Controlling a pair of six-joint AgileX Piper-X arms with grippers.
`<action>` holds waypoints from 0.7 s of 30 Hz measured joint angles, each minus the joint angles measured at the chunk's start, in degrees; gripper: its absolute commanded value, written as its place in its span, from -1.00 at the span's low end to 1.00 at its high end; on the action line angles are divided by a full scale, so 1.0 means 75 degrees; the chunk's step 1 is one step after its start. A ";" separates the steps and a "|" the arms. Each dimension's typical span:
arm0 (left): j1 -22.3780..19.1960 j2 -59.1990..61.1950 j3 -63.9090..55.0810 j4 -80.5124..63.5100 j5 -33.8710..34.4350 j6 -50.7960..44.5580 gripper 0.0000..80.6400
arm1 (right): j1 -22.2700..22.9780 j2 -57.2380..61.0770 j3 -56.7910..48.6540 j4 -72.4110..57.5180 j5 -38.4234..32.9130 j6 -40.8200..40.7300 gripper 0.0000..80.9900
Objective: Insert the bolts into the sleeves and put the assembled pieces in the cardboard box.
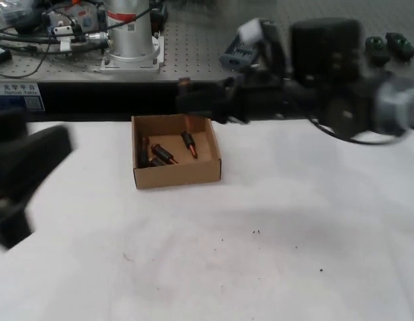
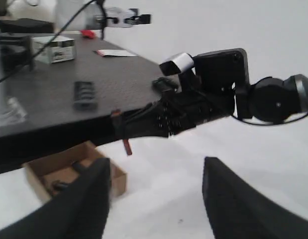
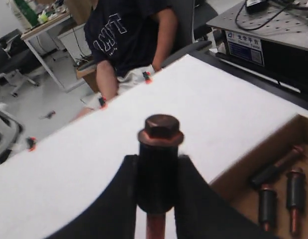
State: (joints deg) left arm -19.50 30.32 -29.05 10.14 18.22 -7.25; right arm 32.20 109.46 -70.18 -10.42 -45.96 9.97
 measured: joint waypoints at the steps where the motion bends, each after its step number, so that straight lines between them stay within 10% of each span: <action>1: 0.0000 -0.0075 0.0000 0.0096 -0.0065 0.0016 0.00 | 0.0000 0.0331 -0.0483 0.0221 0.0119 -0.0021 -0.89; 12: 0.0019 -0.2058 0.0000 0.3899 -0.0922 0.0110 -0.02 | 0.0184 0.2966 -0.4491 0.2881 0.1999 -0.0022 -0.89; 21: 0.0019 -0.2058 0.0000 0.4500 -0.0786 -0.0101 -0.48 | 0.0339 0.3627 -0.5478 0.4495 0.3494 -0.0054 -0.89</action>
State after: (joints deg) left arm -19.36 14.88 -29.05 43.89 12.33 -8.01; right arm 34.74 136.66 -111.26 23.30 -19.76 9.56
